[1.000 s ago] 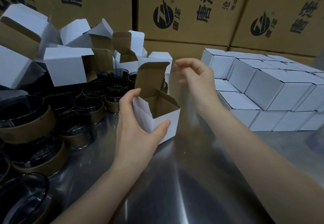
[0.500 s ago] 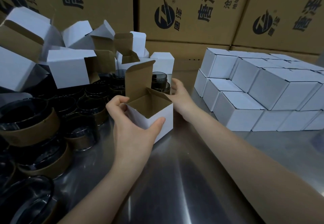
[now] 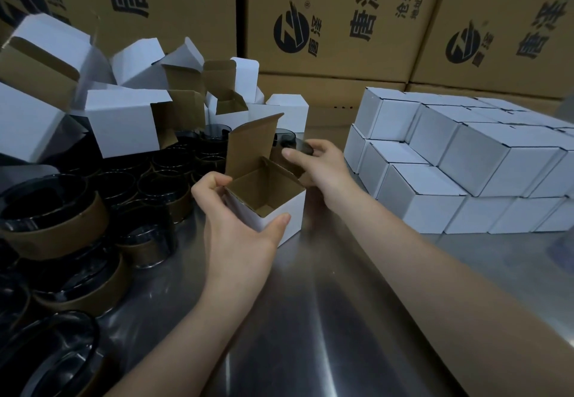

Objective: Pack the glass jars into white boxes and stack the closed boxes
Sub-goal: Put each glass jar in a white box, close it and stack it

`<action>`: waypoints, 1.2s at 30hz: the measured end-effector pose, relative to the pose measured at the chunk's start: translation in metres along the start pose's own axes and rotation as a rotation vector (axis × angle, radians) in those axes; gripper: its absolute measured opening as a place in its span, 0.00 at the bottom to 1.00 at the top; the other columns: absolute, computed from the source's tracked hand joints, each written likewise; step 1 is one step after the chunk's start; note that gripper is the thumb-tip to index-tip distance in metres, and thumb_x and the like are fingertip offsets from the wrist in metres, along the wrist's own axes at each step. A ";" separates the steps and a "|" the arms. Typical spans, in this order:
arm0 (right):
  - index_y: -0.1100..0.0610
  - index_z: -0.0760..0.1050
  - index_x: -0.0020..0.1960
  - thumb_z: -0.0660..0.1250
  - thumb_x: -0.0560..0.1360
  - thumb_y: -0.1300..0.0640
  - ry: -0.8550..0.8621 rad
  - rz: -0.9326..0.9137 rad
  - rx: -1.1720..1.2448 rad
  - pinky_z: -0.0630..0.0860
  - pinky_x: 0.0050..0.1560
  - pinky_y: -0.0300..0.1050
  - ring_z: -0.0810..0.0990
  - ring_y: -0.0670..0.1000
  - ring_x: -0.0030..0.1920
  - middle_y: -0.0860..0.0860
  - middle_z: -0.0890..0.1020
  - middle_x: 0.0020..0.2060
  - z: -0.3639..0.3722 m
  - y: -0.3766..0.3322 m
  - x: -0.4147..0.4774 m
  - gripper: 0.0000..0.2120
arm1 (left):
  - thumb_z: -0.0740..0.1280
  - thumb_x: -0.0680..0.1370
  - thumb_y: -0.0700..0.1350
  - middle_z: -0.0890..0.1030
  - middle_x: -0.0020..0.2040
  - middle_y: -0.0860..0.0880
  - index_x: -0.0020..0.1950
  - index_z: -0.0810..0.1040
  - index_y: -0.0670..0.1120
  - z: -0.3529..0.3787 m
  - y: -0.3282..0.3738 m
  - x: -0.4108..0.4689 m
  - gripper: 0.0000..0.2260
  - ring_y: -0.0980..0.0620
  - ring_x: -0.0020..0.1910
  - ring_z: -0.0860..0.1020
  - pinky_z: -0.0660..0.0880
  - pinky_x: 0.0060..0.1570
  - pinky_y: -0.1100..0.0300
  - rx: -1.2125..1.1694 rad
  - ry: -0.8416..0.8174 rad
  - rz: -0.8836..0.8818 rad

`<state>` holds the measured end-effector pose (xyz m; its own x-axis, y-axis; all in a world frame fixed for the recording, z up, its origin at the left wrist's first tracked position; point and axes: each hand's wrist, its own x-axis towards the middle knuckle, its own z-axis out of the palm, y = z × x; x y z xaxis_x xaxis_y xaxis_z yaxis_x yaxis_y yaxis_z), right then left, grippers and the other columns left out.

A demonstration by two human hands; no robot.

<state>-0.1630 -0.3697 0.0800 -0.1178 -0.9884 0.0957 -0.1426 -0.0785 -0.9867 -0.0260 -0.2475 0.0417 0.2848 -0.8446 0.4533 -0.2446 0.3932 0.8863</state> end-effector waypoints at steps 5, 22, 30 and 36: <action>0.57 0.75 0.65 0.75 0.72 0.51 -0.027 0.016 0.169 0.80 0.52 0.42 0.81 0.50 0.55 0.52 0.82 0.55 -0.025 -0.017 -0.014 0.24 | 0.79 0.67 0.40 0.71 0.64 0.49 0.60 0.58 0.59 -0.001 0.001 0.000 0.35 0.52 0.62 0.73 0.71 0.59 0.64 0.010 -0.012 0.005; 0.67 0.65 0.70 0.78 0.65 0.55 -0.710 -0.275 0.404 0.78 0.50 0.45 0.80 0.53 0.55 0.58 0.77 0.56 -0.052 -0.059 -0.061 0.40 | 0.78 0.68 0.42 0.60 0.66 0.64 0.70 0.59 0.67 0.000 0.008 -0.003 0.41 0.78 0.60 0.60 0.61 0.57 0.70 0.050 -0.045 0.018; 0.49 0.75 0.60 0.73 0.66 0.54 -0.643 -0.381 0.130 0.75 0.54 0.42 0.80 0.47 0.55 0.50 0.79 0.55 -0.036 -0.058 -0.078 0.23 | 0.79 0.66 0.42 0.65 0.68 0.58 0.71 0.60 0.62 0.001 0.008 -0.001 0.41 0.67 0.63 0.66 0.63 0.52 0.71 0.050 -0.060 -0.007; 0.47 0.75 0.61 0.73 0.69 0.59 -0.506 -0.419 -0.007 0.76 0.56 0.37 0.81 0.44 0.58 0.46 0.81 0.55 -0.038 -0.061 -0.079 0.22 | 0.79 0.67 0.41 0.64 0.72 0.56 0.67 0.58 0.68 0.000 0.011 -0.002 0.42 0.59 0.70 0.64 0.68 0.64 0.57 0.007 -0.079 -0.011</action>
<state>-0.1825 -0.2816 0.1379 0.4260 -0.8134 0.3961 -0.0828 -0.4710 -0.8782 -0.0289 -0.2420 0.0505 0.2135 -0.8751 0.4342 -0.2483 0.3813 0.8905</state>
